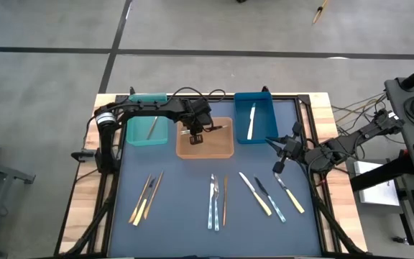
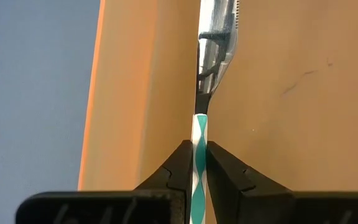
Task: Sort silverware by color (type)
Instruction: Put the white knife in the orange bin, then put the yellow knife into the blue bin
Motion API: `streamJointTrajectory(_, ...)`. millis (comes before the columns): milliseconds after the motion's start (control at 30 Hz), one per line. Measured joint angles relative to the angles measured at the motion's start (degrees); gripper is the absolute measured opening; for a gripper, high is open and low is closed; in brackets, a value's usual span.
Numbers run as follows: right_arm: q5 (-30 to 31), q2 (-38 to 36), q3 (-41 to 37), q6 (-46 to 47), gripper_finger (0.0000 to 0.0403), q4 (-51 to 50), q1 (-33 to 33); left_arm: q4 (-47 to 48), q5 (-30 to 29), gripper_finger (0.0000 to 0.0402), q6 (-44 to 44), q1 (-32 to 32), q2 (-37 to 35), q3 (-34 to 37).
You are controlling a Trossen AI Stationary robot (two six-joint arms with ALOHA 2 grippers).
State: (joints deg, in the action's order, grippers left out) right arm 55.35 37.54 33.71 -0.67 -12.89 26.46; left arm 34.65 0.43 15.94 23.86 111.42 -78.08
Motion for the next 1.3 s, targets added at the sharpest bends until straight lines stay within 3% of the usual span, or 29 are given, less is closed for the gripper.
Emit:
streamJointTrajectory(167,0.02,0.0,0.0,-0.02,0.0031,-0.01,0.0,0.02,0.0,0.0033,-0.28,0.0,-0.02,0.0)
streamJointTrajectory(467,0.02,0.0,0.02,0.16,0.0031,1.97,0.0,-0.09,0.0,0.0094,-0.07,0.0,-0.15,-0.41)
streamJointTrajectory(633,-0.03,0.0,0.04,4.67,0.0031,4.84,0.01,-0.29,0.09,0.0113,0.15,-0.58,-3.18,-0.74)
streamJointTrajectory(967,-1.78,6.37,0.09,21.81,0.0031,6.65,0.02,-7.44,5.09,0.0115,-2.59,-5.71,-19.03,1.95)
streamJointTrajectory(1300,-1.99,17.7,4.2,27.67,0.0031,10.41,0.02,-23.5,4.73,0.0116,-9.35,-15.03,-37.26,20.5)
